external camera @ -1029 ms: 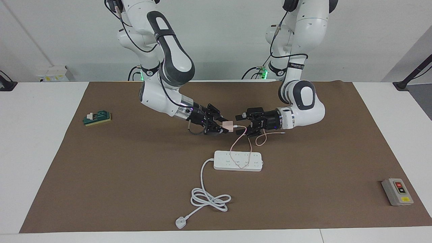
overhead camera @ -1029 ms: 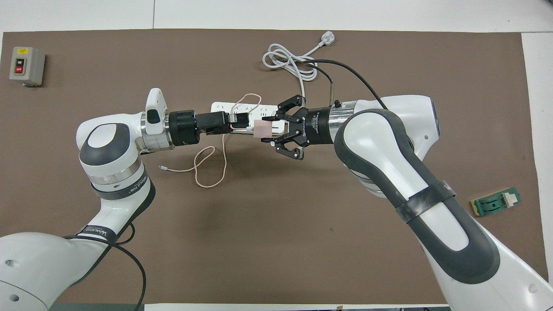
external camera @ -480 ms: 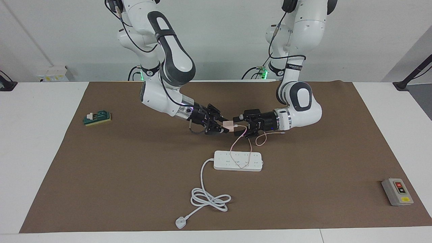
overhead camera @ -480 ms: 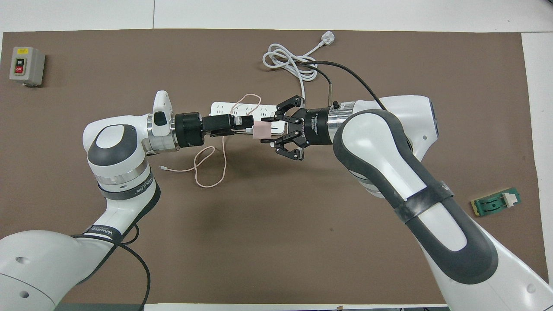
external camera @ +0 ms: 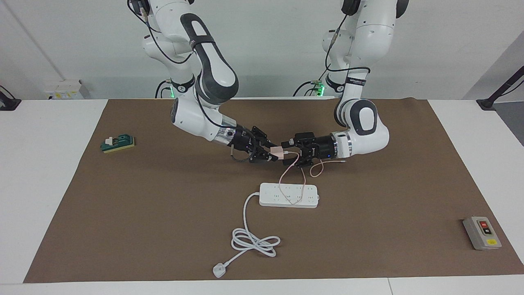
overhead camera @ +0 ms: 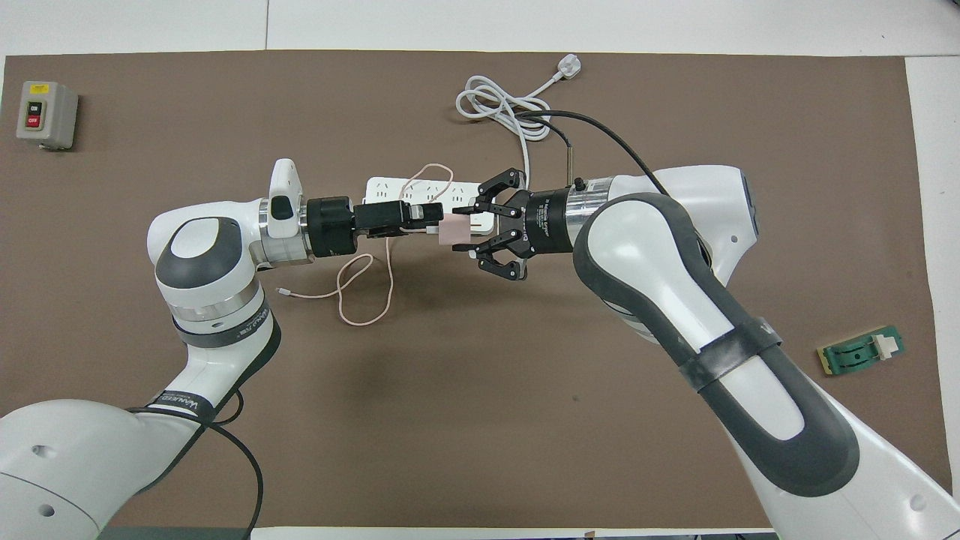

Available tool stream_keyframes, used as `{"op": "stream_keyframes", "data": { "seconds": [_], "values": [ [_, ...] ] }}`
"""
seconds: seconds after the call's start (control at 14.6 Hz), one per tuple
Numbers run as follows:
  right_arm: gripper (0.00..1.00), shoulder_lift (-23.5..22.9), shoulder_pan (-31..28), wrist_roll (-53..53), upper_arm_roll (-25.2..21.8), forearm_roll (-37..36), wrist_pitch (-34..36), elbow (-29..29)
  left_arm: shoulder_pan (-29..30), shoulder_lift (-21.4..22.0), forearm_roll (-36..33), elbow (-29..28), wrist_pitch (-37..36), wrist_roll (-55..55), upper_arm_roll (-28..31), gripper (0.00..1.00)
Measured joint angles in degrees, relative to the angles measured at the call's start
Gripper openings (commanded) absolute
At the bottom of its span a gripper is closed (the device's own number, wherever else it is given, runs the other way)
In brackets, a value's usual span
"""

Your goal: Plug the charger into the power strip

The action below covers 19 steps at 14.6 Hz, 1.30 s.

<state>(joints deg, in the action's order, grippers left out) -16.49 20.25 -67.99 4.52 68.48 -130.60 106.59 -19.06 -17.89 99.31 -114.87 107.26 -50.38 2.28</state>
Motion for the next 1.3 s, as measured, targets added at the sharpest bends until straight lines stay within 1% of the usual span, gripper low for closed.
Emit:
{"op": "stream_keyframes", "data": {
  "seconds": [0.14, 0.21, 0.27, 0.34, 0.48, 0.62, 0.75, 0.96, 1.1, 1.17, 1.3],
  "values": [
    [0.00, 0.00, 0.00, 0.00, 0.00, -0.03, -0.01, 0.00, -0.02, 0.00, 0.00, 0.00, 0.00, -0.37, 0.04, 1.00],
    [0.00, 0.00, 0.00, 0.00, -0.01, -0.04, -0.02, 0.00, -0.02, 0.00, 0.00, 0.00, 0.00, -0.41, 0.09, 0.96],
    [0.00, 0.00, 0.00, 0.00, -0.01, -0.04, -0.02, 0.00, -0.02, 0.00, 0.00, 0.00, 0.01, -0.42, 0.10, 0.90],
    [0.00, 0.00, 0.00, 0.00, -0.01, -0.04, -0.02, 0.00, -0.03, 0.00, 0.00, 0.00, 0.01, -0.46, 0.09, 0.74],
    [0.00, 0.00, 0.00, 0.00, -0.02, -0.04, -0.02, 0.00, -0.03, 0.00, 0.00, 0.00, 0.01, -0.49, 0.12, 0.64],
    [0.00, 0.00, 0.00, 0.00, -0.04, -0.04, -0.02, 0.00, -0.03, 0.00, 0.00, 0.00, 0.02, -0.60, 0.15, 0.45],
    [0.00, 0.02, -0.01, 0.00, -0.05, -0.03, -0.02, -0.03, -0.03, -0.03, -0.04, -0.03, 0.24, -0.64, 0.16, 0.31],
    [0.00, 0.12, -0.04, 0.01, -0.07, -0.08, -0.03, -0.27, -0.03, -0.18, 0.02, -0.17, 1.06, -0.90, 0.26, 0.20],
    [0.00, 0.12, -0.04, 0.05, -0.07, -0.08, -0.04, -0.27, -0.03, -0.17, 0.02, -0.17, 1.07, -1.12, 0.27, 0.04],
    [0.00, 0.11, -0.04, 0.16, -0.07, -0.08, -0.05, -0.27, -0.03, -0.17, 0.02, -0.17, 1.07, -1.35, 0.27, 0.00],
    [0.00, 0.11, -0.03, 0.29, -0.07, -0.08, -0.06, -0.27, -0.03, -0.17, 0.02, -0.17, 1.07, -1.51, 0.27, 0.00]
  ]
}}
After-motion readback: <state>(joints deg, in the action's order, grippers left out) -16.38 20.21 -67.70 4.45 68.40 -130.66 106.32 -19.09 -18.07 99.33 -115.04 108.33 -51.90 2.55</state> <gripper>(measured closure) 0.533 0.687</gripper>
